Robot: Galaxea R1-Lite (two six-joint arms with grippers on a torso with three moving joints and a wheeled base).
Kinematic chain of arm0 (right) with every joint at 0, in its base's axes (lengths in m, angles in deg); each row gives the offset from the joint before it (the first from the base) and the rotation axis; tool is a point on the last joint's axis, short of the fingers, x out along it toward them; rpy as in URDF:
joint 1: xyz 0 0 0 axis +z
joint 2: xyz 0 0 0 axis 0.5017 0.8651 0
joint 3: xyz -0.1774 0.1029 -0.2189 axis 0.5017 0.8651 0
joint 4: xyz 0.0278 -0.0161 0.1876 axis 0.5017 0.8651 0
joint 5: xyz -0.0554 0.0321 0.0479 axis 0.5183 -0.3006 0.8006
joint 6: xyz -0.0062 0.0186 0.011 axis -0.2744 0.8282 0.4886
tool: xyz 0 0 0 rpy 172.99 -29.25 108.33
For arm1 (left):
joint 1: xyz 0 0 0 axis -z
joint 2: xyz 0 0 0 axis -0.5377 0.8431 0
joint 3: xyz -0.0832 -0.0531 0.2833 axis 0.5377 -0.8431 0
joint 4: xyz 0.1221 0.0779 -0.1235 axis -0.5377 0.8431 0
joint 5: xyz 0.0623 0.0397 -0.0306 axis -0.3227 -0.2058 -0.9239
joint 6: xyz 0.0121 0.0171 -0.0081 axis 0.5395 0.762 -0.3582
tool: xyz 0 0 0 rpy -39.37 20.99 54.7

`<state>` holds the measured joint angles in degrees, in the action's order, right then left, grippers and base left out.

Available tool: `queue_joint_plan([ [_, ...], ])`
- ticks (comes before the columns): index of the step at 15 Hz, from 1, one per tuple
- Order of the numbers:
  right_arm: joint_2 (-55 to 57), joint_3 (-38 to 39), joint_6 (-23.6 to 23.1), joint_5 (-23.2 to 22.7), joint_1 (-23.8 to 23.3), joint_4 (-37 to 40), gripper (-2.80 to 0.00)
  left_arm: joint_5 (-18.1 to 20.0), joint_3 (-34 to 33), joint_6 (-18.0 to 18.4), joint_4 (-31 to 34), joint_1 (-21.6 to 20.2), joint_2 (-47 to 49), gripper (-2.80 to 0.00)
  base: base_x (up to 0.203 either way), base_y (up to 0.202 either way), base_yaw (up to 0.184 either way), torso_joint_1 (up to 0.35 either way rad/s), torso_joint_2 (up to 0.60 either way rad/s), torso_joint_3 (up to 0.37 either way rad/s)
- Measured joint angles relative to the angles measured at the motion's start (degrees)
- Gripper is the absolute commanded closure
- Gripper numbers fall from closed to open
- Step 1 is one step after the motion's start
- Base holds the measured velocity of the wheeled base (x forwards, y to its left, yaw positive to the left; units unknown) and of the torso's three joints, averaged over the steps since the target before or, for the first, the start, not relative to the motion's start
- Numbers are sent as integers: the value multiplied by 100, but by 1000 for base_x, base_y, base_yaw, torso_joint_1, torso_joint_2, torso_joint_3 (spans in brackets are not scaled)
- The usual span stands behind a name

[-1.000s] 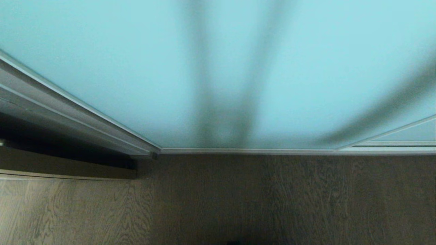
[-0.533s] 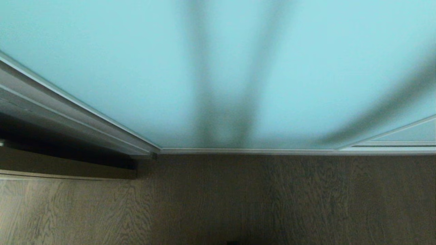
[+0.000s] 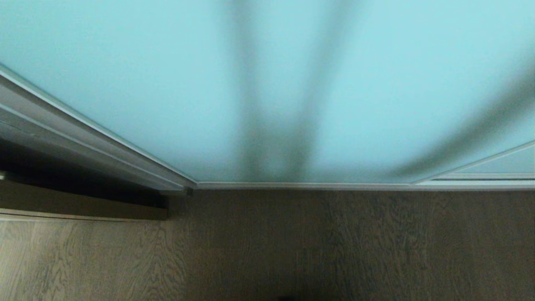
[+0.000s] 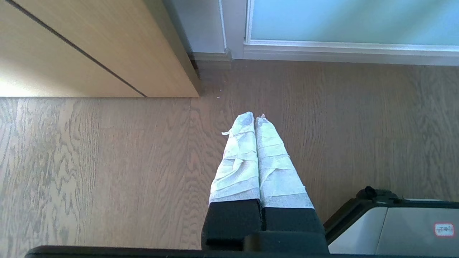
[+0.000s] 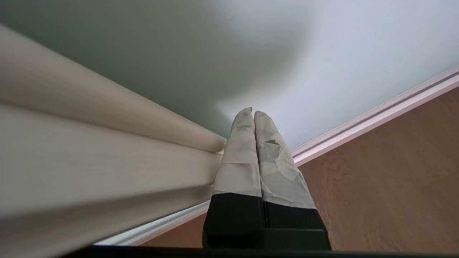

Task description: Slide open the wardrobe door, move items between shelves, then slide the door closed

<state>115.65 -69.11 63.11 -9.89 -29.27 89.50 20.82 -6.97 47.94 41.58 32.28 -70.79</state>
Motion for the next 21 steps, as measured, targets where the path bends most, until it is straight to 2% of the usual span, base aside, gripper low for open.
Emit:
queue_joint_plan([
  [3,-62,41,-7,-13,-169,-138,0,-1,0,1,-1,0,0,0,0,0,0,0,0,0],
  [6,-143,93,-16,86,-567,-603,0,0,0,-2,0,0,0,0,0,0,0,0,0,0],
  [11,-272,40,-118,1226,-933,-1646,0,-2,0,-2,0,3,0,0,0,0,0,0,0,0],
  [14,-494,-13,-464,1898,-907,-1692,0,-1,0,0,-1,-2,0,0,0,0,0,0,0,0],
  [18,-828,-26,-594,2024,-1205,-1917,0,-2,0,2,0,-2,0,0,0,0,0,0,0,0],
  [21,-911,-1,-969,2200,-1657,-2406,0,0,0,-2,0,0,0,0,0,0,0,0,0,0],
])
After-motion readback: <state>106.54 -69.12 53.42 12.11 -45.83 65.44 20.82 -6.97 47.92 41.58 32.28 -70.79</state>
